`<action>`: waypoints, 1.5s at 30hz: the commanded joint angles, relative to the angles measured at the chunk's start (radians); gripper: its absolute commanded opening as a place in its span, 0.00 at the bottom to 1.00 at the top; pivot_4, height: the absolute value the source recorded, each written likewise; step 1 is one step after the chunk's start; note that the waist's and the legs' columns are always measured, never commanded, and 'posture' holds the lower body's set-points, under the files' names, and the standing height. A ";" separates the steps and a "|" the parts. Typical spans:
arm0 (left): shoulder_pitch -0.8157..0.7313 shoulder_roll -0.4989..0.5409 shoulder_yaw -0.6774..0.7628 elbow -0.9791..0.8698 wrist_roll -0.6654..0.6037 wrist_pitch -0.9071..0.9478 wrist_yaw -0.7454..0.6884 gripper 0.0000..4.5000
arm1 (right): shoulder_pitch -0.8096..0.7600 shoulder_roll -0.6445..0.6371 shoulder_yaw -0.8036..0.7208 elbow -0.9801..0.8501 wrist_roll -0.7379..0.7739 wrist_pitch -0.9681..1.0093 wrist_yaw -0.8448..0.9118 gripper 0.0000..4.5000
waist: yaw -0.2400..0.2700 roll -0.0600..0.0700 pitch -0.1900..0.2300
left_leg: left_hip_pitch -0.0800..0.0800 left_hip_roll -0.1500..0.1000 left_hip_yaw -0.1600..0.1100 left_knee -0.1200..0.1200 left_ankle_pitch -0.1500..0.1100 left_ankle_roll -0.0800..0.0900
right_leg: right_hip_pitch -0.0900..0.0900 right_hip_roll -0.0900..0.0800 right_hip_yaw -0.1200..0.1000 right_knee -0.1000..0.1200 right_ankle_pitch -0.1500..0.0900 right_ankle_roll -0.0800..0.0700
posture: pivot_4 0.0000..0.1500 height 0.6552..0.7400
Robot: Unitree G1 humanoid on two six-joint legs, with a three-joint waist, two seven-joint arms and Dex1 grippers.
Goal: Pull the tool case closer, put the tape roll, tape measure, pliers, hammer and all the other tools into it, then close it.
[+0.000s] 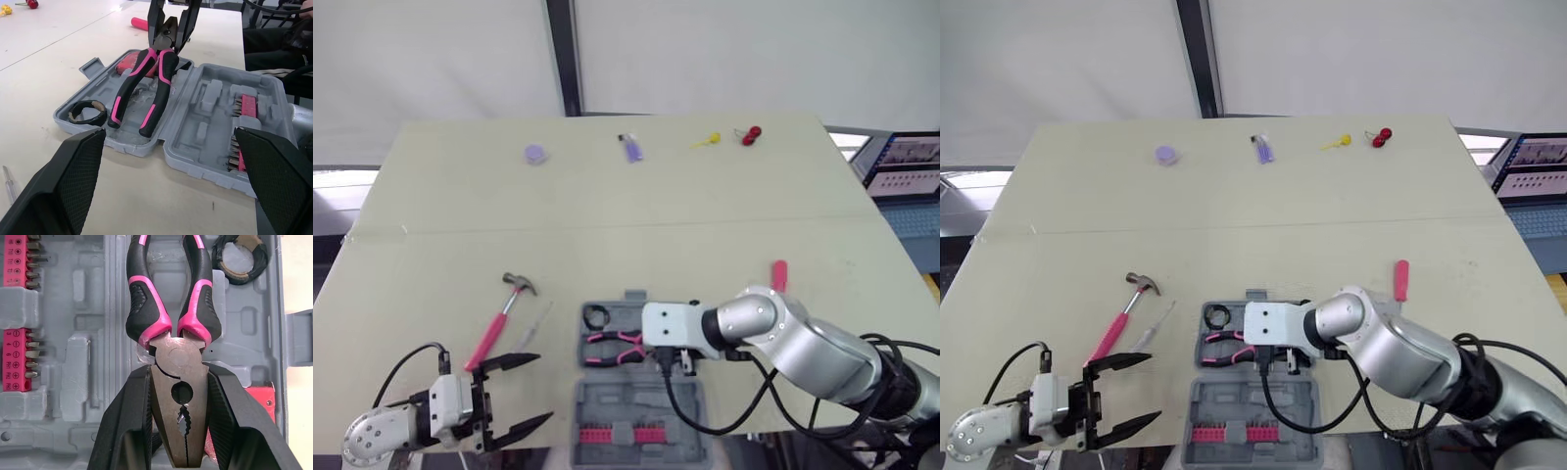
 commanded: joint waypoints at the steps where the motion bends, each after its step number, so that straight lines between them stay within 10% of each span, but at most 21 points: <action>1: -0.007 0.000 -0.002 0.006 0.000 -0.012 0.011 1.00 | -0.019 0.007 -0.005 -0.014 -0.013 -0.021 -0.019 0.22 | 0.000 0.000 0.000 | 0.000 0.000 0.000 0.000 0.000 0.000 | 0.000 0.000 0.000 0.000 0.000 0.000 | 1.00 1.00; 45: -0.040 -0.002 -0.027 0.043 0.031 -0.039 0.067 1.00 | -0.005 0.020 0.033 0.030 -0.053 -0.118 -0.021 0.22 | -0.001 0.000 0.000 | 0.000 0.000 0.000 0.000 0.000 0.000 | 0.000 0.000 0.000 0.000 0.000 0.000 | 1.00 1.00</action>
